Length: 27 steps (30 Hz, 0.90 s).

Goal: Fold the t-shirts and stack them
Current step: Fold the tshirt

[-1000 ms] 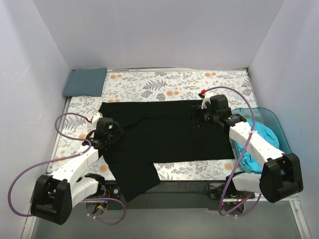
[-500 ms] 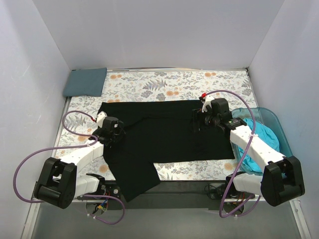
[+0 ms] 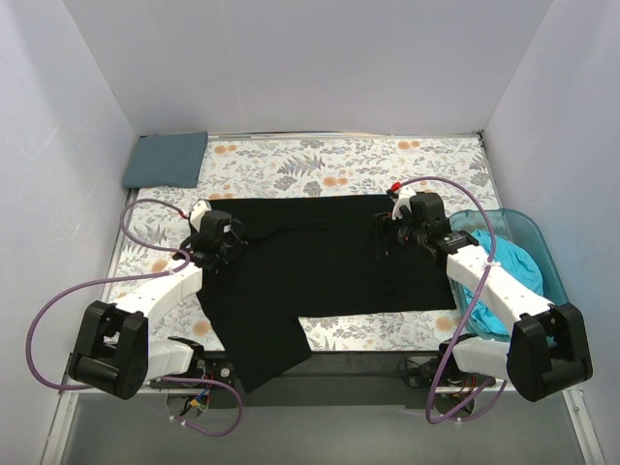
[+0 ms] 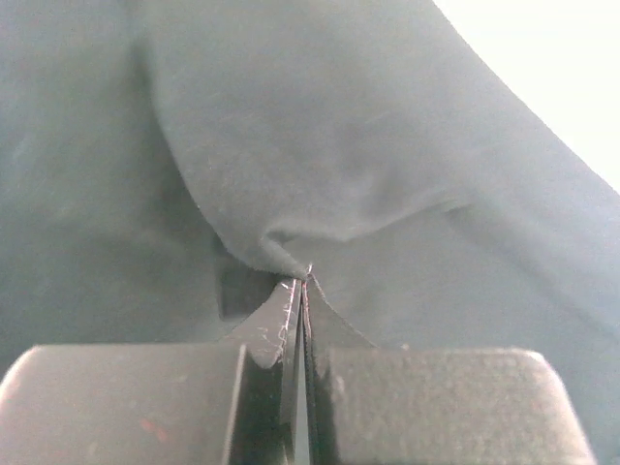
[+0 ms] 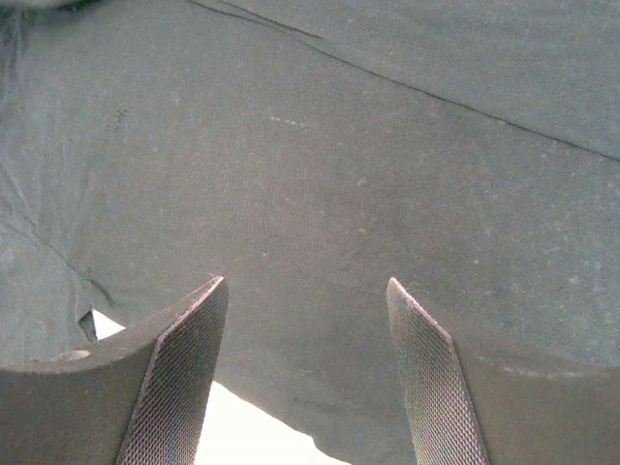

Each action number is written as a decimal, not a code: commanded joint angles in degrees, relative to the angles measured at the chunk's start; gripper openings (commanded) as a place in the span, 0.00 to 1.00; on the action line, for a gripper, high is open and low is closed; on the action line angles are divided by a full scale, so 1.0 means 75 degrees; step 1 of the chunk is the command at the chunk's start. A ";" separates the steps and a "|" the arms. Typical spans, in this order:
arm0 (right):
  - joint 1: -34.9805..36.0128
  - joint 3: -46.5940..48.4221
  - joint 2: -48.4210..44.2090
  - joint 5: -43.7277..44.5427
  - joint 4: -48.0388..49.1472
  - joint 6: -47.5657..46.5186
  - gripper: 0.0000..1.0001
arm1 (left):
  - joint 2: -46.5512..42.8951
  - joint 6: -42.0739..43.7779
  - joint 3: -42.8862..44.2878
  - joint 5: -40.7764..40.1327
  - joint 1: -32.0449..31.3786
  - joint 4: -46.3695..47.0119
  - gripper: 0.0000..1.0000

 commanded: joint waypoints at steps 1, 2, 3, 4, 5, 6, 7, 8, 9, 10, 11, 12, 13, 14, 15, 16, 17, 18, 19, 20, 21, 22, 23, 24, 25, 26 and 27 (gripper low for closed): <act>0.0014 -0.0035 -0.0114 -0.0085 0.0265 0.0025 0.62 | -0.0145 0.0285 0.0928 0.0173 -0.0012 -0.0088 0.00; 0.0002 -0.0046 -0.0114 -0.0085 0.0276 0.0025 0.62 | -0.0087 0.0309 0.1313 0.0208 -0.0012 -0.0147 0.00; 0.0014 -0.0047 -0.0102 -0.0097 0.0265 0.0013 0.62 | -0.0005 0.0356 0.1502 0.0232 0.0011 -0.0228 0.00; 0.0014 -0.0047 -0.0114 -0.0085 0.0265 0.0013 0.62 | 0.0251 0.0391 0.1690 0.0360 0.0035 -0.0368 0.00; 0.0014 -0.0058 -0.0102 -0.0085 0.0265 0.0002 0.62 | 0.0393 0.0438 0.1900 0.0430 0.0116 -0.0451 0.00; 0.0002 -0.0058 -0.0102 -0.0085 0.0265 0.0002 0.62 | 0.0568 0.0438 0.2239 0.0524 0.0186 -0.0533 0.00; 0.0014 -0.0035 -0.0114 -0.0097 0.0265 -0.0022 0.62 | 0.0721 0.0438 0.2416 0.0629 0.0257 -0.0627 0.00; 0.0014 -0.0046 -0.0102 -0.0097 0.0276 -0.0033 0.62 | 0.1059 0.0415 0.2569 0.0886 0.0478 -0.0662 0.00; 0.0014 -0.0035 -0.0114 -0.0097 0.0265 -0.0057 0.62 | 0.1213 0.0380 0.2849 0.1039 0.0608 -0.0698 0.00; 0.0014 -0.0035 -0.0137 -0.0097 0.0253 -0.0092 0.62 | 0.1354 0.0333 0.2979 0.1215 0.0876 -0.0698 0.00; 0.0014 -0.0035 -0.0149 -0.0085 0.0253 -0.0104 0.62 | 0.1680 0.0251 0.3085 0.1541 0.1018 -0.0698 0.00; 0.0014 -0.0046 -0.0172 -0.0073 0.0230 -0.0104 0.62 | 0.1834 0.0239 0.3376 0.1660 0.1147 -0.0686 0.00; 0.0014 -0.0070 -0.0184 -0.0073 0.0218 -0.0127 0.62 | 0.2033 0.0227 0.3518 0.1778 0.1334 -0.0675 0.00; 0.0014 -0.0082 -0.0184 -0.0073 0.0206 -0.0151 0.62 | 0.2197 0.0227 0.3682 0.1837 0.1417 -0.0675 0.00; 0.0014 -0.0093 -0.0196 -0.0073 0.0194 -0.0162 0.62 | 0.2594 0.0204 0.3823 0.2174 0.1499 -0.0663 0.00; 0.0002 -0.0105 -0.0173 -0.0073 0.0183 -0.0174 0.62 | 0.2783 0.0204 0.4137 0.2316 0.1616 -0.0651 0.00; 0.0002 -0.0152 -0.0161 -0.0085 0.0183 -0.0163 0.62 | 0.2982 0.0192 0.4291 0.2469 0.1675 -0.0651 0.00; 0.0014 -0.0164 -0.0161 -0.0085 0.0171 -0.0174 0.62 | 0.3413 0.0215 0.4444 0.2737 0.1722 -0.0651 0.00; 0.0014 -0.0175 -0.0161 -0.0097 0.0171 -0.0174 0.62 | 0.3627 0.0215 0.4770 0.2856 0.1804 -0.0663 0.00; 0.0014 -0.0199 -0.0161 -0.0085 0.0171 -0.0186 0.62 | 0.3849 0.0204 0.4913 0.2961 0.1851 -0.0663 0.00; 0.0002 -0.0210 -0.0161 -0.0073 0.0159 -0.0198 0.62 | 0.4199 0.0192 0.5053 0.3032 0.1898 -0.0663 0.00; 0.0002 -0.0222 -0.0184 -0.0062 0.0159 -0.0209 0.62 | 0.4389 0.0134 0.5275 0.3125 0.1979 -0.0663 0.00; 0.0002 -0.0222 -0.0184 -0.0050 0.0148 -0.0209 0.62 | 0.4541 0.0122 0.5417 0.3184 0.2027 -0.0651 0.00; 0.0014 -0.0234 -0.0196 -0.0038 0.0147 -0.0233 0.62 | 0.4705 0.0110 0.5534 0.3243 0.2062 -0.0651 0.02; 0.0014 -0.0246 -0.0231 -0.0038 0.0136 -0.0256 0.62 | 0.5009 0.0121 0.5640 0.3452 0.2132 -0.0698 0.07; 0.0014 -0.0234 -0.0231 -0.0038 0.0124 -0.0256 0.62 | 0.5093 0.0110 0.5826 0.3536 0.2167 -0.0721 0.11; 0.0002 -0.0222 -0.0243 -0.0027 0.0089 -0.0256 0.62 | 0.5140 0.0098 0.5875 0.3595 0.2179 -0.0745 0.14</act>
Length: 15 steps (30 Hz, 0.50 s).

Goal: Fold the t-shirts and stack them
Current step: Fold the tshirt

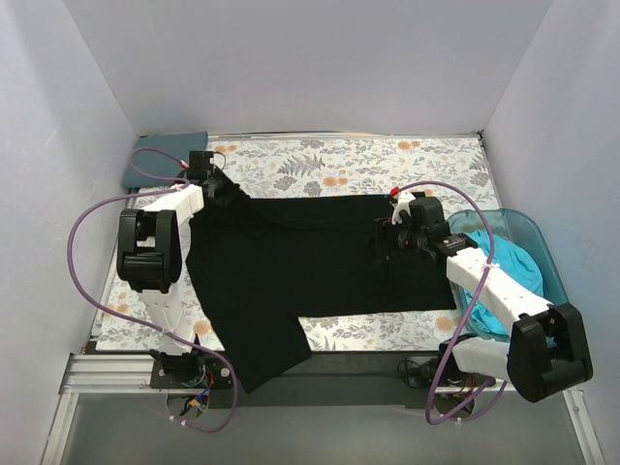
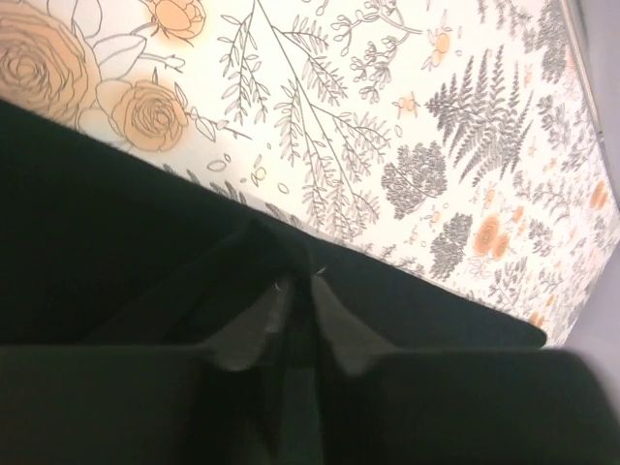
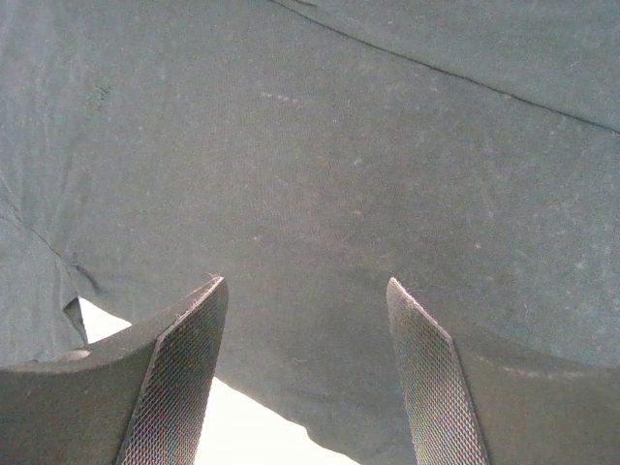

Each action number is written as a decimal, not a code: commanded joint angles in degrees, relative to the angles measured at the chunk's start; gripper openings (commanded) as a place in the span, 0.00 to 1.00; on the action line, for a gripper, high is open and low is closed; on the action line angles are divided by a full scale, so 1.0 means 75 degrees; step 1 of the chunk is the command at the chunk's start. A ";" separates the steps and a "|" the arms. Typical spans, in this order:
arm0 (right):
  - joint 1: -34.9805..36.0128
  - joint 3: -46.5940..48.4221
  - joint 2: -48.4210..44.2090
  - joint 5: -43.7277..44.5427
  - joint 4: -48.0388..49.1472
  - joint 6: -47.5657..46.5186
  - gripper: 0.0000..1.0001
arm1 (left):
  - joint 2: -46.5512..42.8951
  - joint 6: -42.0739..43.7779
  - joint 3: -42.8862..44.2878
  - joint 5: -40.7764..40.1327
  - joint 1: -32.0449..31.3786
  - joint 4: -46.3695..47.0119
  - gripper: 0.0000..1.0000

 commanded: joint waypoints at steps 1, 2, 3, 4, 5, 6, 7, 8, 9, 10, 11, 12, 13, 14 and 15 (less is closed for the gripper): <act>0.0017 0.0017 -0.0274 -0.0003 0.0101 -0.0163 0.62 | -0.0023 -0.0053 0.0414 0.0521 0.0154 -0.0127 0.21; 0.0005 0.0028 -0.0298 -0.0003 0.0089 -0.0175 0.62 | -0.0175 -0.0065 0.0356 0.0474 0.0154 -0.0057 0.32; 0.0005 0.0040 -0.0333 0.0009 0.0065 -0.0186 0.62 | -0.0350 -0.0065 0.0077 0.0427 0.0154 0.0048 0.39; 0.0005 0.0040 -0.0380 0.0020 0.0065 -0.0187 0.62 | -0.0538 -0.0077 -0.0100 0.0334 0.0154 0.0246 0.46; 0.0017 0.0040 -0.0404 0.0032 0.0065 -0.0187 0.62 | -0.1038 -0.0065 -0.0264 0.0066 0.0142 0.0329 0.59; 0.0017 0.0040 -0.0427 0.0032 0.0065 -0.0187 0.62 | -0.1276 -0.0054 -0.0626 -0.0076 0.0142 0.0365 0.62; 0.0017 0.0040 -0.0450 0.0032 0.0065 -0.0175 0.62 | -0.1545 -0.0030 -0.0780 -0.0228 0.0142 0.0388 0.66; 0.0005 0.0052 -0.0462 0.0044 0.0065 -0.0198 0.62 | -0.2000 0.0005 -0.0991 -0.0462 0.0119 0.0389 0.67; 0.0005 0.0040 -0.0462 0.0032 0.0065 -0.0198 0.62 | -0.2248 0.0063 -0.1352 -0.0580 0.0084 0.0377 0.67; 0.0017 0.0040 -0.0451 0.0044 0.0065 -0.0198 0.62 | -0.2436 0.0064 -0.1553 -0.0662 0.0014 0.0330 0.67; 0.0005 0.0040 -0.0451 0.0044 0.0065 -0.0221 0.62 | -0.2624 0.0064 -0.1706 -0.0710 -0.0056 0.0249 0.66; 0.0017 0.0040 -0.0451 0.0044 0.0065 -0.0222 0.62 | -0.2950 0.0052 -0.1870 -0.0826 -0.0150 0.0178 0.60; 0.0017 0.0040 -0.0451 0.0032 0.0065 -0.0222 0.62 | -0.3081 0.0064 -0.2208 -0.0885 -0.0325 0.0073 0.58; 0.0005 0.0040 -0.0451 0.0032 0.0065 -0.0222 0.62 | -0.3222 0.0064 -0.2362 -0.0932 -0.0454 0.0037 0.55; 0.0017 0.0040 -0.0439 0.0020 0.0065 -0.0222 0.62 | -0.3420 0.0052 -0.2538 -0.1002 -0.0560 0.0014 0.52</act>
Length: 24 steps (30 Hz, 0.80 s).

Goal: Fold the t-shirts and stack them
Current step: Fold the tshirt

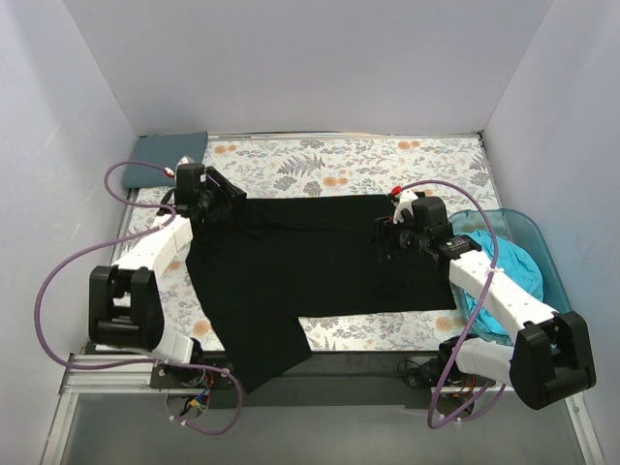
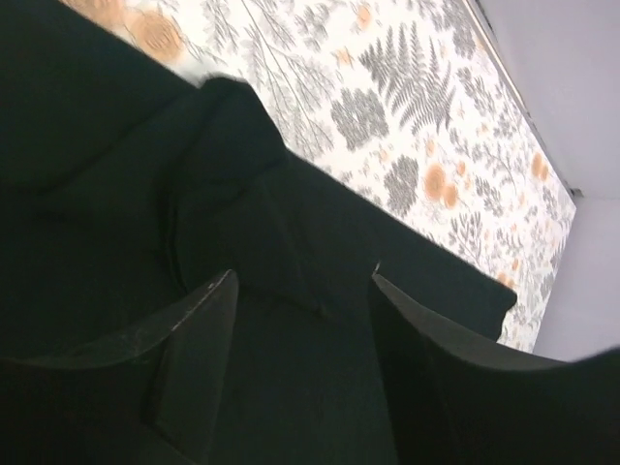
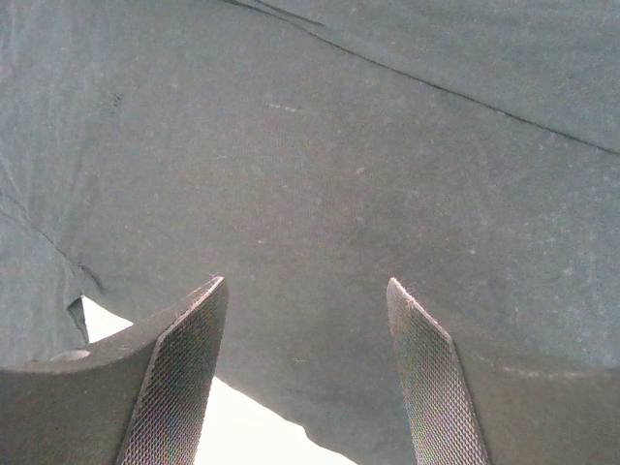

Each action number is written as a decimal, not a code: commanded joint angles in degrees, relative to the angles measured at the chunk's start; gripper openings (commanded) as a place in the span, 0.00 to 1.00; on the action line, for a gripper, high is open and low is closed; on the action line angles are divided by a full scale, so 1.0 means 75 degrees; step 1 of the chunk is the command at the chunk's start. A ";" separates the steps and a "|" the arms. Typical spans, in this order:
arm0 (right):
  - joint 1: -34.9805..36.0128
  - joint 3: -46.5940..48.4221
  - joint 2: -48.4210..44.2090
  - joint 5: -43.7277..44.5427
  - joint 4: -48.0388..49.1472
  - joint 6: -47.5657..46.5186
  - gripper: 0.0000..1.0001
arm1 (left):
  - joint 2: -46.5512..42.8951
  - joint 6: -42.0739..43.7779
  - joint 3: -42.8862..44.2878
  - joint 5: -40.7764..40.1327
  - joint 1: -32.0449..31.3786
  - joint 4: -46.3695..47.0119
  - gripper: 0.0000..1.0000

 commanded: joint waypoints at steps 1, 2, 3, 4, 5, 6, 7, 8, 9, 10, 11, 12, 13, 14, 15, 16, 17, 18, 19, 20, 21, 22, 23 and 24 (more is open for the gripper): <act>0.0014 0.0040 -0.0127 0.0006 0.0077 -0.0094 0.62 | -0.0496 0.0026 -0.0743 -0.0478 -0.0569 -0.0251 0.51; 0.0002 0.0040 -0.0150 0.0017 0.0077 -0.0105 0.62 | -0.0578 -0.0009 -0.0885 -0.0490 -0.0780 -0.0287 0.51; 0.0014 0.0040 -0.0151 0.0017 0.0077 -0.0105 0.62 | -0.0579 -0.0010 -0.0979 -0.0491 -0.0782 -0.0287 0.51; 0.0014 0.0040 -0.0162 0.0029 0.0077 -0.0105 0.62 | -0.0556 -0.0068 -0.1061 -0.0792 -0.0921 -0.0310 0.51; 0.0014 0.0028 -0.0174 0.0041 0.0077 -0.0105 0.62 | -0.0509 -0.0103 -0.1213 -0.0807 -0.0980 -0.0299 0.51; 0.0002 0.0005 -0.0162 0.0064 0.0077 -0.0117 0.62 | -0.0462 -0.0138 -0.1261 -0.0830 -0.1016 -0.0310 0.51; 0.0014 0.0005 -0.0209 0.0088 0.0065 -0.0105 0.62 | -0.0346 -0.0150 -0.1285 -0.0865 -0.1086 -0.0310 0.50; 0.0014 -0.0007 -0.0221 0.0099 0.0077 -0.0117 0.62 | -0.0252 -0.0150 -0.1285 -0.0924 -0.1121 -0.0299 0.50; 0.0002 -0.0030 -0.0267 0.0111 0.0077 -0.0117 0.62 | -0.0181 -0.0150 -0.1273 -0.0982 -0.1156 -0.0299 0.50; 0.0014 -0.0053 -0.0291 0.0134 0.0077 -0.0129 0.62 | -0.0030 -0.0139 -0.1262 -0.1041 -0.1180 -0.0287 0.49; 0.0002 -0.0077 -0.0314 0.0146 0.0077 -0.0129 0.62 | 0.0030 -0.0127 -0.1238 -0.1053 -0.1192 -0.0264 0.48; 0.0014 -0.0089 -0.0373 0.0170 0.0077 -0.0129 0.62 | 0.0112 -0.0115 -0.1180 -0.1076 -0.1192 -0.0252 0.46; 0.0002 -0.0135 -0.0408 0.0205 0.0077 -0.0140 0.62 | 0.0182 -0.0092 -0.1156 -0.1076 -0.1203 -0.0217 0.45; 0.0002 -0.0147 -0.0432 0.0228 0.0077 -0.0152 0.62 | 0.0322 -0.0092 -0.1121 -0.1111 -0.1204 -0.0217 0.42; 0.0002 -0.0159 -0.0455 0.0240 0.0054 -0.0164 0.62 | 0.0393 -0.0092 -0.1074 -0.1112 -0.1204 -0.0217 0.41; 0.0014 -0.0171 -0.0490 0.0263 0.0030 -0.0152 0.62 | 0.0463 -0.0092 -0.1051 -0.1112 -0.1204 -0.0205 0.40; 0.0002 -0.0182 -0.0502 0.0287 0.0007 -0.0187 0.62 | 0.0522 -0.0092 -0.1039 -0.1123 -0.1204 -0.0193 0.39; 0.0002 -0.0183 -0.0525 0.0333 -0.0005 -0.0187 0.62 | 0.0639 -0.0092 -0.1027 -0.1147 -0.1204 -0.0193 0.38; 0.0002 -0.0183 -0.0560 0.0392 -0.0040 -0.0222 0.62 | 0.0686 -0.0092 -0.0981 -0.1170 -0.1204 -0.0170 0.38; -0.0009 -0.0194 -0.0584 0.0416 -0.0052 -0.0222 0.62 | 0.0733 -0.0092 -0.0969 -0.1182 -0.1204 -0.0135 0.37; -0.0010 -0.0194 -0.0596 0.0439 -0.0052 -0.0246 0.62 | 0.0815 -0.0092 -0.0945 -0.1182 -0.1204 -0.0123 0.36; 0.0002 -0.0206 -0.0608 0.0474 -0.0064 -0.0257 0.62 | 0.0850 -0.0092 -0.0910 -0.1170 -0.1204 -0.0088 0.35; 0.0002 -0.0206 -0.0619 0.0498 -0.0075 -0.0258 0.63 | 0.0897 -0.0092 -0.0887 -0.1147 -0.1204 -0.0088 0.34; 0.0002 -0.0206 -0.0631 0.0521 -0.0087 -0.0258 0.63 | 0.0967 -0.0092 -0.0852 -0.1112 -0.1215 -0.0076 0.33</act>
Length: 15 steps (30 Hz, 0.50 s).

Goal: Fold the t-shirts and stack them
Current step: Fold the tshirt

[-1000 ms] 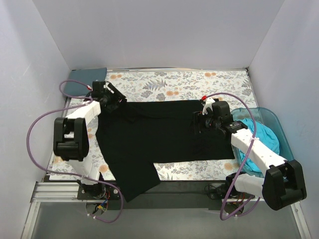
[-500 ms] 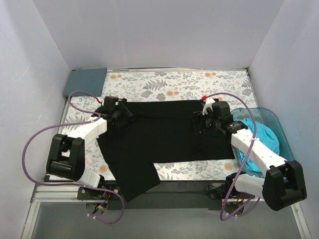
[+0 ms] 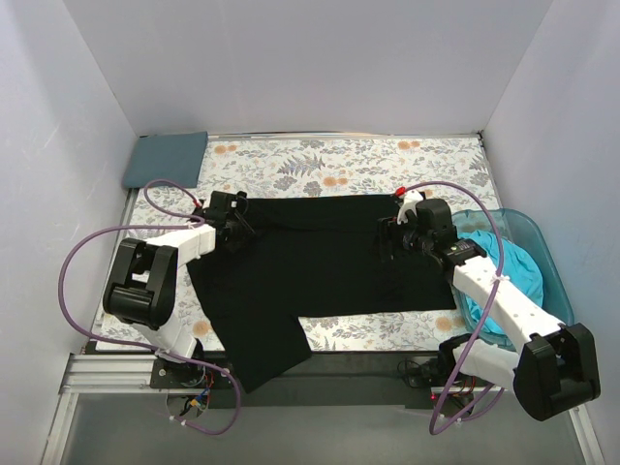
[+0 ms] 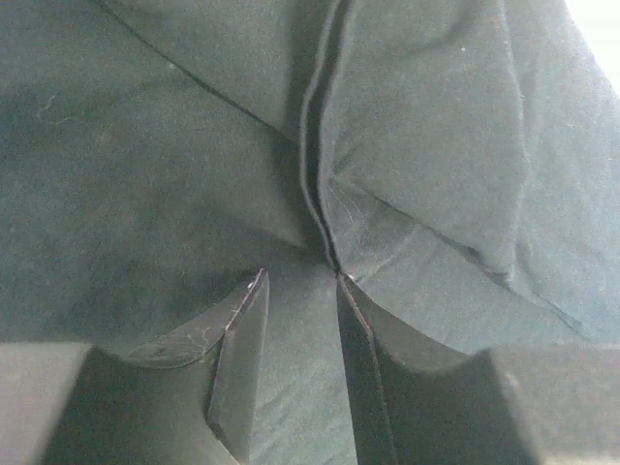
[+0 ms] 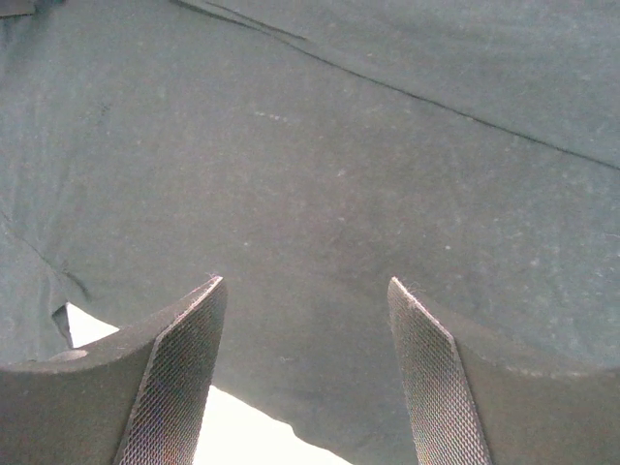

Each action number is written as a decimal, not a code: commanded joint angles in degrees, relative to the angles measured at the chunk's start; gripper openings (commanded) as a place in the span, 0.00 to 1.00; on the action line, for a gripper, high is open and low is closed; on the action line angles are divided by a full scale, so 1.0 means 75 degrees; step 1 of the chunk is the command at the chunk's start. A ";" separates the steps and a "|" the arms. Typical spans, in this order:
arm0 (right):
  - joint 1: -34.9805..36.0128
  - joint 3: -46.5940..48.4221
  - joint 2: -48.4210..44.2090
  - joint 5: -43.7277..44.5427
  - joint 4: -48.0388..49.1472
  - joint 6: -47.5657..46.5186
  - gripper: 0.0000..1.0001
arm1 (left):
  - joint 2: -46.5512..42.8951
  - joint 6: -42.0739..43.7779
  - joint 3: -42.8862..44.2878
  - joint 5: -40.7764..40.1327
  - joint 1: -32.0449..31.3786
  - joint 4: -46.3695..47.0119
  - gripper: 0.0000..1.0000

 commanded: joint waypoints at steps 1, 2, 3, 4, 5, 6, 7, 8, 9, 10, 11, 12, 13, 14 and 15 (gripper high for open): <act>0.0002 -0.0081 -0.0188 0.0209 -0.0061 -0.0150 0.63 | 0.0021 0.0016 0.0378 -0.0176 -0.0061 0.0151 0.33; -0.0009 -0.0081 -0.0200 0.0233 -0.0061 -0.0150 0.63 | 0.0033 0.0004 0.0390 -0.0176 -0.0061 0.0151 0.32; 0.0002 -0.0081 -0.0200 0.0256 -0.0073 -0.0150 0.63 | 0.0044 -0.0007 0.0414 -0.0165 -0.0061 0.0151 0.32; 0.0002 -0.0081 -0.0200 0.0291 -0.0073 -0.0150 0.63 | 0.0044 -0.0019 0.0437 -0.0176 -0.0061 0.0186 0.31; -0.0009 -0.0081 -0.0223 0.0315 -0.0084 -0.0138 0.64 | 0.0044 -0.0031 0.0461 -0.0176 -0.0061 0.0198 0.31; 0.0002 -0.0081 -0.0235 0.0338 -0.0096 -0.0138 0.64 | 0.0044 -0.0042 0.0484 -0.0176 -0.0061 0.0210 0.31; -0.0009 -0.0081 -0.0235 0.0397 -0.0096 -0.0138 0.64 | 0.0068 -0.0043 0.0508 -0.0176 -0.0073 0.0221 0.31; 0.0002 -0.0081 -0.0247 0.0420 -0.0108 -0.0126 0.64 | 0.0079 -0.0054 0.0531 -0.0188 -0.0061 0.0210 0.31; 0.0002 -0.0081 -0.0270 0.0456 -0.0119 -0.0138 0.65 | 0.0091 -0.0054 0.0554 -0.0199 -0.0073 0.0210 0.31; -0.0009 -0.0081 -0.0282 0.0525 -0.0131 -0.0138 0.65 | 0.0114 -0.0054 0.0578 -0.0188 -0.0073 0.0210 0.31; -0.0010 -0.0069 -0.0282 0.0549 -0.0143 -0.0138 0.66 | 0.0184 -0.0054 0.0590 -0.0199 -0.0073 0.0210 0.30; 0.0002 -0.0069 -0.0317 0.0596 -0.0155 -0.0138 0.66 | 0.0231 -0.0054 0.0613 -0.0200 -0.0073 0.0221 0.31; -0.0009 -0.0057 -0.0329 0.0689 -0.0178 -0.0115 0.67 | 0.0267 -0.0066 0.0636 -0.0200 -0.0073 0.0210 0.31; 0.0002 -0.0046 -0.0352 0.0737 -0.0190 -0.0115 0.68 | 0.0302 -0.0078 0.0637 -0.0165 -0.0073 0.0221 0.31; -0.0009 -0.0034 -0.0410 0.0784 -0.0213 -0.0115 0.68 | 0.0360 -0.0101 0.0660 -0.0141 -0.0073 0.0222 0.30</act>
